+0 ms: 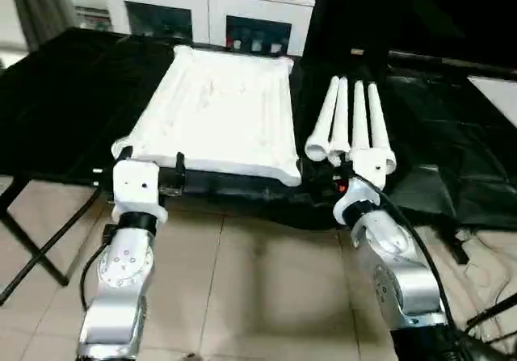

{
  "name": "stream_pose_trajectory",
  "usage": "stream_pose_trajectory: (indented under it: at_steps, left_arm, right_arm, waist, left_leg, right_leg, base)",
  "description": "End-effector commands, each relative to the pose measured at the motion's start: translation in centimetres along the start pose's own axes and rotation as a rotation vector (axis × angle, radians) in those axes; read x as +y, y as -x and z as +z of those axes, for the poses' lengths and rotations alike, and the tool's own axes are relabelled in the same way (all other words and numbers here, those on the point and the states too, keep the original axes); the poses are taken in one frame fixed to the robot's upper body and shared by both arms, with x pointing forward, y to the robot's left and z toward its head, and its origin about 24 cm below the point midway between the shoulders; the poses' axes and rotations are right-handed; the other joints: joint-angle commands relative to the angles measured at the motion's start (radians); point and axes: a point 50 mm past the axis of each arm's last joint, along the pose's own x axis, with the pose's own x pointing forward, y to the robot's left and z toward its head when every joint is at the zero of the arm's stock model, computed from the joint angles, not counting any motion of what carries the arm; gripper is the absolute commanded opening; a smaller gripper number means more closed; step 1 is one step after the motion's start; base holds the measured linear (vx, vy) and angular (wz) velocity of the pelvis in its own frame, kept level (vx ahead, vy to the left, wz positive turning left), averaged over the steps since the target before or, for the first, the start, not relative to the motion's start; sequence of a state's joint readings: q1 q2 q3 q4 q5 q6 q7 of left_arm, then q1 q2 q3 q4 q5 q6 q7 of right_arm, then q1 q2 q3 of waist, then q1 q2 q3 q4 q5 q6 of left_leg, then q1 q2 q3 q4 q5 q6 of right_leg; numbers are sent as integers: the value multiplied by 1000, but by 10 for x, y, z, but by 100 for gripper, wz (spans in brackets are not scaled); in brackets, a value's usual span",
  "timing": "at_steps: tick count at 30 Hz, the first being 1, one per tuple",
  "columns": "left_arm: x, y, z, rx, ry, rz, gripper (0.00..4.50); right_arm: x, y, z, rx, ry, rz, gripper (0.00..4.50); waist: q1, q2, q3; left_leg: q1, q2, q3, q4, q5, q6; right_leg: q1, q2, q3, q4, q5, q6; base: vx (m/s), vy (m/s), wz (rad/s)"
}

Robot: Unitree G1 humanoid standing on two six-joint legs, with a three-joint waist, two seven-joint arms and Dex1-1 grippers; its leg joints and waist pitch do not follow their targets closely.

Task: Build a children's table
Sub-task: Move to table

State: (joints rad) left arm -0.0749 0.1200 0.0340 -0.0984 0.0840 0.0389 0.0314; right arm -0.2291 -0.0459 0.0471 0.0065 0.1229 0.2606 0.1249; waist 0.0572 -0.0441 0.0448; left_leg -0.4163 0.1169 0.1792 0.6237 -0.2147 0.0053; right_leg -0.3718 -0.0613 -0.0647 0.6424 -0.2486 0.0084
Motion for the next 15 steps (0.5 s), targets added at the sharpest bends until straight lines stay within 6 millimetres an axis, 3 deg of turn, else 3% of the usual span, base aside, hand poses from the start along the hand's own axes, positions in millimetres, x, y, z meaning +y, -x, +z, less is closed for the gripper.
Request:
stream_pose_trajectory:
  at_steps: [1,2,3,4,5,6,7,10,12,14,15]
  left_arm:
    - [-2,-1,4,-12,-3,-11,449]
    - [0,-1,7,-28,-6,-14,449]
    - [1,-2,8,-23,-5,-14,449]
    - [1,-2,8,-23,-5,-14,449]
    - [2,-4,5,4,-12,-22,449]
    - [3,-4,4,16,-14,-24,449]
    - [3,-5,4,19,-6,-27,449]
    - [2,-6,9,-12,42,-44,449]
    - [1,-6,9,-12,55,-53,449]
    - [1,-6,9,-13,57,-56,449]
    - [0,-6,9,-14,57,-56,449]
  right_arm:
    - [-5,1,0,-4,9,-34,450]
    - [-5,1,-1,2,-7,-35,450]
    - [-5,1,-2,7,-25,-35,450]
    - [-5,1,-2,7,-25,-35,450]
    - [-5,1,-2,10,-30,-35,450]
    - [-5,1,-2,12,-30,-35,450]
    - [-5,1,-2,10,-31,-31,450]
    - [-1,1,0,-2,-22,-2,450]
    - [0,2,0,-4,-20,2,450]
    - [0,2,0,-5,-20,3,450]
    - [0,2,0,-6,-20,5,450]
  waist:
    - [20,-17,-45]
    - [29,-2,-35]
    - [29,29,-40]
    - [9,36,-51]
    - [-2,39,-45]
    - [-2,39,-45]
    - [-5,44,-38]
    - [-2,42,-34]
    - [-5,44,-23]
    - [-10,48,-17]
    - [-21,51,-12]
  left_leg:
    - [-32,37,-87,44,-13,-20]
    - [-24,53,-88,14,-20,-41]
    - [18,87,-93,-57,-129,-63]
    - [40,127,-104,-94,-279,-85]
    - [33,132,-107,-115,-363,-93]
    - [33,132,-107,-115,-363,-93]
    - [36,120,-99,-117,-446,-94]
    - [51,113,-92,-109,-514,-108]
    - [73,110,-95,-111,-627,-111]
    - [99,105,-93,-105,-697,-102]
    - [126,100,-89,-101,-745,-91]
  right_leg:
    - [41,-206,106,-170,-791,43]
    - [34,-195,84,-172,-778,34]
    - [18,-132,48,-155,-595,-19]
    - [8,-82,33,-116,-377,-59]
    - [17,-79,30,-103,-231,-97]
    - [17,-79,30,-103,-231,-97]
    - [14,-96,32,-115,-277,-121]
    - [6,-109,37,-138,-433,-107]
    - [9,-107,25,-159,-626,-54]
    - [11,-94,7,-176,-717,-32]
    - [14,-78,-18,-191,-745,-23]
  base:
    - [-72,-126,-20]
    - [-36,-80,-35]
    - [-43,-50,-14]
    - [-43,-50,-14]
    - [-57,-13,1]
    - [0,0,0]
    - [0,0,0]
    - [0,0,0]
    - [0,0,0]
    - [0,0,0]
    - [0,0,0]
